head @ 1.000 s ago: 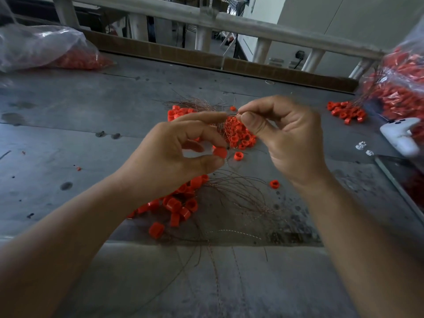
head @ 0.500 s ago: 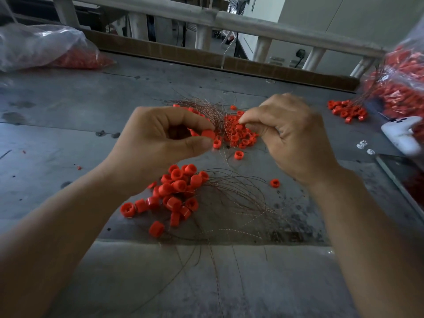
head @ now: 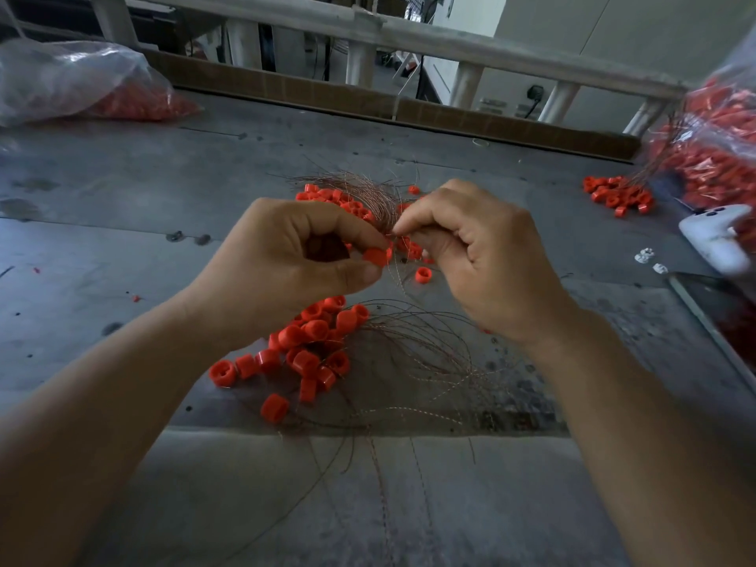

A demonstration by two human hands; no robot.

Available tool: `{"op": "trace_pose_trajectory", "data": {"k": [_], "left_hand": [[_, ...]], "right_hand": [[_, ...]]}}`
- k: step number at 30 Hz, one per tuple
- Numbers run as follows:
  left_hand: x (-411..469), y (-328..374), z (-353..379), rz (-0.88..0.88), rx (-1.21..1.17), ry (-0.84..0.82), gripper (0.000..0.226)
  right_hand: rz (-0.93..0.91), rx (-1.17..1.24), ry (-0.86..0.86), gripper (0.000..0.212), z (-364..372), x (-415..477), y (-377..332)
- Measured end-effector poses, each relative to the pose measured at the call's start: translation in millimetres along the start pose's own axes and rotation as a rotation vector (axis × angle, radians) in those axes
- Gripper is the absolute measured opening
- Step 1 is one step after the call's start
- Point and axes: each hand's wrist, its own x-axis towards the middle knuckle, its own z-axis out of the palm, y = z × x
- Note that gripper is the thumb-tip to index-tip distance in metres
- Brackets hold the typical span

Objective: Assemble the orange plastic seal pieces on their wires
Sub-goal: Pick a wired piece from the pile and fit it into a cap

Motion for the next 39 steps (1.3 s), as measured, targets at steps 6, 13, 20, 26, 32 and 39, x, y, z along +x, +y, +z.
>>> {"op": "trace_pose_trajectory", "data": {"k": [6,13,20,26,32,39], "left_hand": [[-1,0,-1,-0.004,0.004,-0.01,0.023],[2,-3,-8,-0.086,-0.285,0.03,0.02],[2,-6,-6,-0.106,-0.328,0.02,0.026],[2,-7,-3,-0.179,-0.376,-0.012,0.02],[1,-7,-3,-0.144,-0.443,0.002,0.02],[1,-7,-5,-0.164,-0.615,-0.032,0.025]], "right_hand": [[0.014,-0.046,-0.044,0.009,-4,0,-4],[0.146,-0.042,0.065,0.009,-12,1,6],[0.217,0.116,0.1,0.016,-12,-1,0],[0.214,0.21,0.096,0.019,-9,-1,-3],[0.221,0.326,0.065,0.018,-6,-1,-7],[0.224,0.362,0.045,0.017,-2,-1,-12]]}}
